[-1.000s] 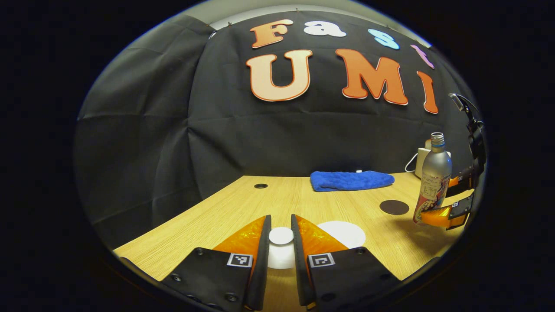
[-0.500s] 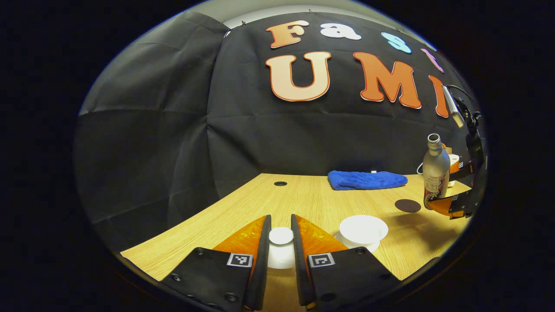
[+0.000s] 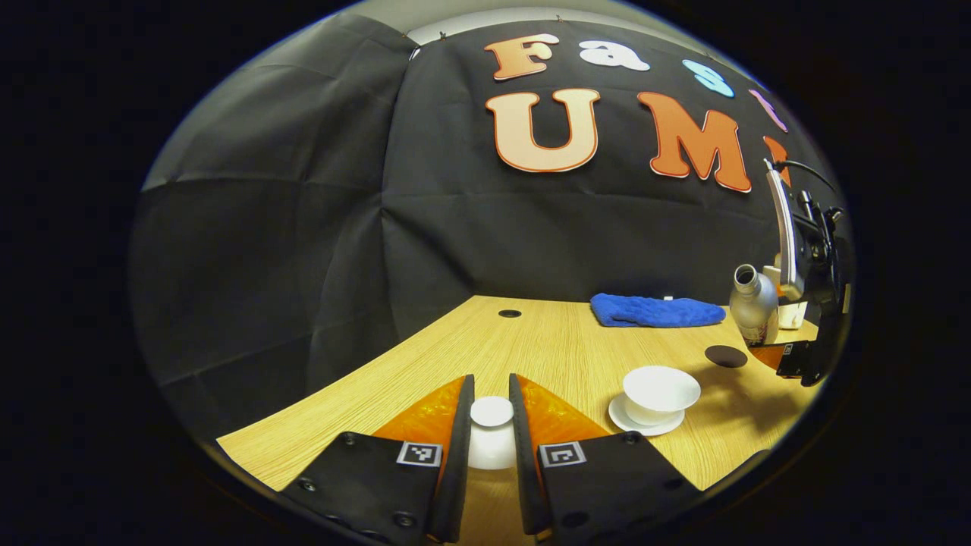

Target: Open the teacup lid with one hand, grasp the water bottle and pour water into the teacup with the other hand; after pouring, place the water bottle on the coaster and then close the teacup lid.

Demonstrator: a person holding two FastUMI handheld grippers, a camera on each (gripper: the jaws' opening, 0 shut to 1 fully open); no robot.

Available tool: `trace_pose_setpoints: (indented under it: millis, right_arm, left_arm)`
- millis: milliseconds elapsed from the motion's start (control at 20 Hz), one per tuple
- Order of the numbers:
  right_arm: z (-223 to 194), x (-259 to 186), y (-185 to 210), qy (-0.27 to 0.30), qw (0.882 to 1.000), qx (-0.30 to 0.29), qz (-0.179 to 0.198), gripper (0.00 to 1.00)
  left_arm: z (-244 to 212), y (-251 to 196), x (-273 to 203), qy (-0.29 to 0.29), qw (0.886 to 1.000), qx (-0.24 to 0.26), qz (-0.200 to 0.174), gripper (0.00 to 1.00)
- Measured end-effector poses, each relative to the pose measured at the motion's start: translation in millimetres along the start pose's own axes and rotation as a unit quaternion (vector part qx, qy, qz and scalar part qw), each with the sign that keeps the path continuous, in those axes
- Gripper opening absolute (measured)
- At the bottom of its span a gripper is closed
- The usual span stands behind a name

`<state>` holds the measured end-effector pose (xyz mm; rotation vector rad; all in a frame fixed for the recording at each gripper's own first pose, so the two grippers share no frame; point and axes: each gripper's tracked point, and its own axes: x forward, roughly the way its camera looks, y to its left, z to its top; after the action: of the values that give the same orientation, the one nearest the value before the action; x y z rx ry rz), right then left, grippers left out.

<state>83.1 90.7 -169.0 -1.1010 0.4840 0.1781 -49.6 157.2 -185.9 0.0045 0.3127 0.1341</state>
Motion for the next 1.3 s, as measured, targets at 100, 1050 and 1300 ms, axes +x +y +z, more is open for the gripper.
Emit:
trace_pose_setpoints:
  millis: [100, 1050, 1300]
  right_arm:
    - [9.2, 11.8, -8.6, -0.007, 0.999, -0.031, -0.011, 0.78]
    - [59.7, 14.0, -79.9, -0.079, 0.941, -0.306, -0.125, 0.77]
    - [74.5, 13.8, -96.7, -0.095, 0.918, -0.351, -0.158, 0.77]
  left_arm:
    - [-0.1, 1.2, -0.2, 0.001, 1.000, 0.000, 0.000, 0.33]
    - [-4.3, 15.0, 7.6, 0.015, 1.000, -0.001, 0.012, 0.33]
    - [-6.2, 15.7, 9.3, 0.018, 1.000, -0.001, 0.013, 0.29]
